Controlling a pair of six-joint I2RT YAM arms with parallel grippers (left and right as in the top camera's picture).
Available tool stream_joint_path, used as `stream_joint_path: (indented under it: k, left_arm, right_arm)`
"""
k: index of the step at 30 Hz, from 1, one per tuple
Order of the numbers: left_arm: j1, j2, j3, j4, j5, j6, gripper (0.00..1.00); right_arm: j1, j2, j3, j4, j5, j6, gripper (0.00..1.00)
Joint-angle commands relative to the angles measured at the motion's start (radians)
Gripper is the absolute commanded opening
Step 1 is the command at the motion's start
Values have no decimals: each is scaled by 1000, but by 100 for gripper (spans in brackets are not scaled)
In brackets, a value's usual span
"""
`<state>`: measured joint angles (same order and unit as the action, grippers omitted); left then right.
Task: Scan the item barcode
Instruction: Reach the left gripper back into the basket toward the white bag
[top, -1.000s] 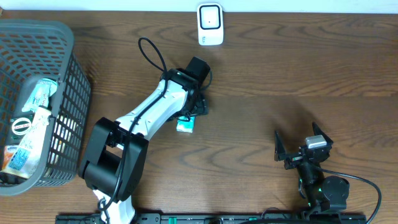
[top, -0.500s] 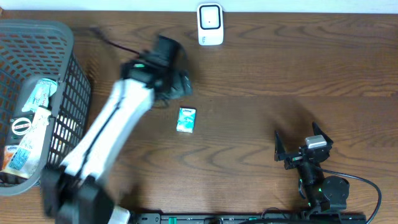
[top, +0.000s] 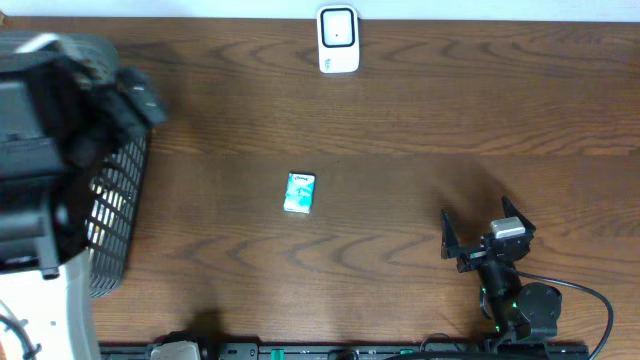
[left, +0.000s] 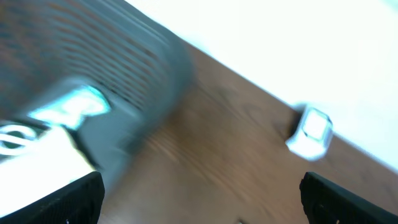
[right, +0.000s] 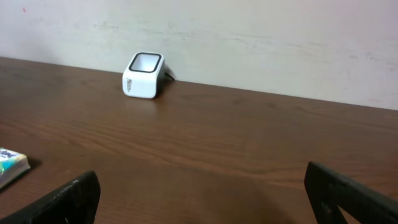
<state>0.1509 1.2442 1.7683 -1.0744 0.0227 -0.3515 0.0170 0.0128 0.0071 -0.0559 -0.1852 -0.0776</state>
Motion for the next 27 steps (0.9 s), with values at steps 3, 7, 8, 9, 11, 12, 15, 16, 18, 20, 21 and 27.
stream_joint_path:
  k: [3, 7, 8, 9, 11, 12, 15, 16, 18, 20, 21, 27]
  left_arm:
    - [224, 11, 38, -2, -8, 45, 99]
    - [363, 58, 35, -22, -8, 45, 99]
    - [390, 74, 35, -31, -8, 45, 99]
    - [418, 95, 35, -43, -8, 45, 99]
    - [464, 137, 32, -61, -6, 41, 99]
    - [485, 162, 27, -66, -4, 36, 99]
    - [526, 233, 3, -70, 31, 37, 99]
    - [533, 252, -6, -70, 31, 37, 99]
    - [541, 292, -30, -66, 30, 37, 99]
    - [548, 333, -58, -46, 29, 37, 99]
    - [552, 352, -69, -35, 30, 38, 99]
    - [552, 479, -85, 0, 62, 172, 99]
  right_arm:
    - [-10, -2, -2, -4, 0, 5, 99]
    - [-10, -2, -2, -4, 0, 5, 99]
    - [-10, -2, -2, -4, 0, 5, 99]
    - [-10, -2, -2, -4, 0, 5, 99]
    - [-10, -2, -2, -4, 0, 5, 99]
    - [-10, -2, -2, -4, 0, 5, 99]
    - [-10, -2, -2, -4, 0, 5, 99]
    - [-10, -2, -2, -4, 0, 5, 99]
    - [-10, -2, -2, -4, 0, 5, 99]
    - [-10, -2, -2, -4, 0, 5, 99]
    - [-10, -2, -2, -5, 0, 5, 99]
    - [-10, -2, -2, -5, 0, 5, 99]
